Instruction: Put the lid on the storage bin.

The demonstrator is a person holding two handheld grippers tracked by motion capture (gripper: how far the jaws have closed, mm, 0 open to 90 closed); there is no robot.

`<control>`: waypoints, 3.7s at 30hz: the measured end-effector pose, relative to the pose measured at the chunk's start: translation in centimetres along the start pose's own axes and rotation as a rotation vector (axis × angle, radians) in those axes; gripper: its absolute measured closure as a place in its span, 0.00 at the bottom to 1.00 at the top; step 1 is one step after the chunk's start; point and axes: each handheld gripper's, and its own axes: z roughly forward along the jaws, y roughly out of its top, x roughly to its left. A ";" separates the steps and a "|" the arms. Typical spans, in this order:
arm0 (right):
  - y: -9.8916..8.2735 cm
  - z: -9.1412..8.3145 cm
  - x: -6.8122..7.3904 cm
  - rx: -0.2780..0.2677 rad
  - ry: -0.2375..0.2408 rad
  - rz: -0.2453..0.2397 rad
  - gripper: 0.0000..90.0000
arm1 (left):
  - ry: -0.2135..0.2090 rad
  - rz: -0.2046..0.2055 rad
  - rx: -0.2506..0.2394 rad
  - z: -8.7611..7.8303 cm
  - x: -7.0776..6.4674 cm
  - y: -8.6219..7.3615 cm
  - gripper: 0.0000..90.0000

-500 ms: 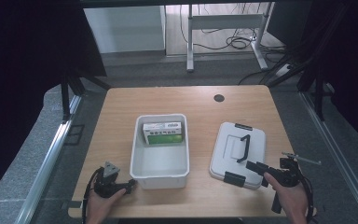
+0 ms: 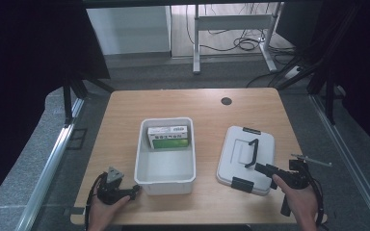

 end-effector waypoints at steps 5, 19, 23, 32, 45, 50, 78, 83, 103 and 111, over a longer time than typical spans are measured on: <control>0.8 0.0 0.4 -0.001 -0.010 -0.010 0.44 | -0.001 0.001 0.000 0.0 0.0 0.0 0.13; 3.3 -0.1 1.1 0.014 -0.024 -0.024 0.45 | 0.003 -0.001 -0.001 -0.1 0.0 -0.1 0.14; 4.3 0.3 1.6 0.035 -0.043 -0.032 0.45 | 0.003 -0.002 -0.001 -0.1 0.0 -0.1 0.14; 6.6 1.4 3.0 0.093 -0.078 -0.047 0.45 | 0.003 -0.003 -0.001 -0.1 0.0 -0.1 0.14; 8.8 3.3 3.1 0.149 -0.147 -0.033 0.45 | 0.006 -0.002 0.001 -0.2 0.0 -0.1 0.15; 9.5 3.9 2.5 0.179 -0.176 -0.005 0.46 | 0.007 -0.004 0.000 -0.2 0.0 -0.2 0.15; 10.0 7.9 0.7 0.349 -0.313 0.040 0.61 | 0.007 -0.004 0.000 -0.2 0.0 -0.2 0.15; 9.9 8.1 0.3 0.375 -0.332 0.085 0.70 | 0.007 -0.004 0.000 -0.2 0.0 -0.2 0.15; 10.1 8.6 -0.5 0.438 -0.330 0.285 0.93 | 0.007 -0.004 0.000 -0.2 0.0 -0.2 0.15; 10.0 8.4 -0.9 0.418 -0.303 0.348 0.94 | 0.007 -0.004 0.000 -0.2 0.0 -0.2 0.15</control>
